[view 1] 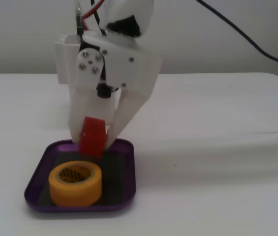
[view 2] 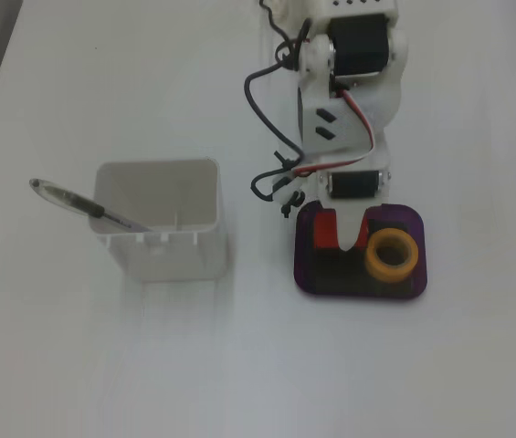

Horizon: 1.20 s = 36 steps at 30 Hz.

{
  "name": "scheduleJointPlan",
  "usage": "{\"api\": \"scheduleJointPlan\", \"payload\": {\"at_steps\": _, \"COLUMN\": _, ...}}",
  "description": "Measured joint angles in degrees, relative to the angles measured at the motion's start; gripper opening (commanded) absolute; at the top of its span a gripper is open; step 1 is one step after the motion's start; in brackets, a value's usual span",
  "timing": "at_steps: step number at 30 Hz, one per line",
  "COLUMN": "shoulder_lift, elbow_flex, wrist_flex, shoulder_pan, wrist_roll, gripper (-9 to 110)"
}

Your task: Remove the cube from the box.

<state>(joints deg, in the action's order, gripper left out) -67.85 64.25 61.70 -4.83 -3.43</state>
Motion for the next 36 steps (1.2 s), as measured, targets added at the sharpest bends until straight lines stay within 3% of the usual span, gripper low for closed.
{"api": "scheduleJointPlan", "payload": {"at_steps": 9, "shoulder_lift": -22.32, "elbow_flex": -1.23, "wrist_flex": 13.89, "shoulder_pan": -0.18, "wrist_roll": 0.09, "gripper": 0}}
{"api": "scheduleJointPlan", "payload": {"at_steps": 14, "shoulder_lift": -32.7, "elbow_flex": 9.32, "wrist_flex": 17.23, "shoulder_pan": -0.09, "wrist_roll": 0.18, "gripper": 0}}
{"api": "scheduleJointPlan", "payload": {"at_steps": 28, "shoulder_lift": -53.96, "elbow_flex": 64.51, "wrist_flex": -12.74, "shoulder_pan": -0.18, "wrist_roll": 0.0, "gripper": 0}}
{"api": "scheduleJointPlan", "payload": {"at_steps": 36, "shoulder_lift": -56.16, "elbow_flex": 75.94, "wrist_flex": -21.45, "shoulder_pan": -0.79, "wrist_roll": 0.18, "gripper": 0}}
